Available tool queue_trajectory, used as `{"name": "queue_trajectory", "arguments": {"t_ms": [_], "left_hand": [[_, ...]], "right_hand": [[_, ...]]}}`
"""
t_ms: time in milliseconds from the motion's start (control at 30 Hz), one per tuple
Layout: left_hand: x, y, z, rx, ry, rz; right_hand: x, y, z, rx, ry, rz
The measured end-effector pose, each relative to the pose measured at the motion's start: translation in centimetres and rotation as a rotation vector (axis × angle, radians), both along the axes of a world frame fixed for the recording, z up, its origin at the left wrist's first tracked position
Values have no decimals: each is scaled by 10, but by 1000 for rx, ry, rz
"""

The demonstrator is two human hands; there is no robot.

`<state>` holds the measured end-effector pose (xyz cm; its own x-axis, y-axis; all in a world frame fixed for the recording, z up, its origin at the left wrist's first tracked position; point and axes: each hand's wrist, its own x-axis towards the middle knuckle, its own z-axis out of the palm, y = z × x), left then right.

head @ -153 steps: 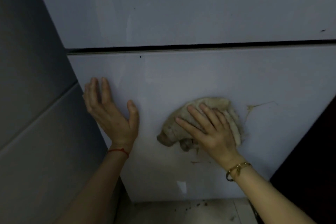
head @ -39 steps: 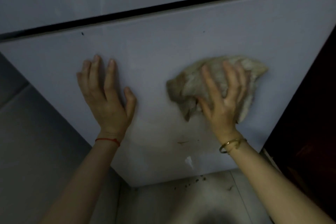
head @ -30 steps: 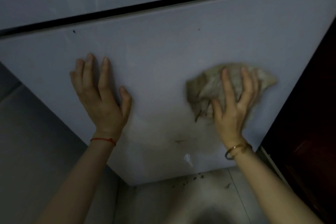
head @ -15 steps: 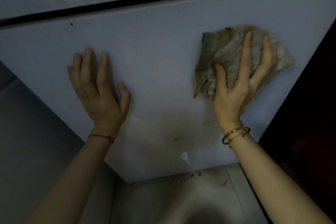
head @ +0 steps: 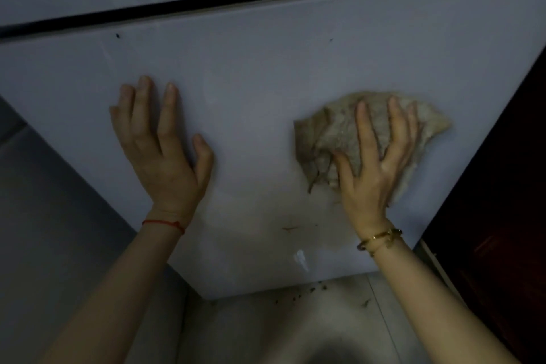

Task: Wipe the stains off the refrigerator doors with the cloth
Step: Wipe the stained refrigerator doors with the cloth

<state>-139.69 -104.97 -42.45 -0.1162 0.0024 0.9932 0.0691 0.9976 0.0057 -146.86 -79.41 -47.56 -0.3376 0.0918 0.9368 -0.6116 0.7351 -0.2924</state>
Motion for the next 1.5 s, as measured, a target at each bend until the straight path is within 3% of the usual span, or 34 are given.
{"name": "queue_trajectory", "arguments": {"t_ms": [100, 300, 367, 433, 567, 800, 900, 1033, 1100, 1333, 1500], "left_hand": [[1, 1, 1, -7, -13, 3], [0, 0, 1, -6, -18, -15], [0, -1, -1, 2, -15, -28], [-1, -3, -2, 0, -15, -26], [-2, -4, -2, -13, -9, -23], [-4, -5, -2, -19, 6, -15], [-3, -3, -3, -25, 3, -6], [-2, -1, -1, -19, -6, 3], [-2, 0, 0, -17, -12, 7], [2, 1, 3, -24, -40, 15], [0, 1, 3, -25, -42, 26]], "right_hand": [[4, -25, 2, 77, 63, -46], [23, -17, -85, 556, 70, -52], [19, 2, -86, 514, 31, -59], [10, 8, -68, 345, 6, -27], [4, -22, -38, 166, 38, -45], [26, -37, -123, 649, 66, 1], [23, -5, -136, 573, -10, -48], [11, 1, -97, 252, -35, -69], [9, -17, -77, 192, -19, -72], [36, -36, -122, 591, 41, -44], [27, -3, -113, 453, -28, -65]]}}
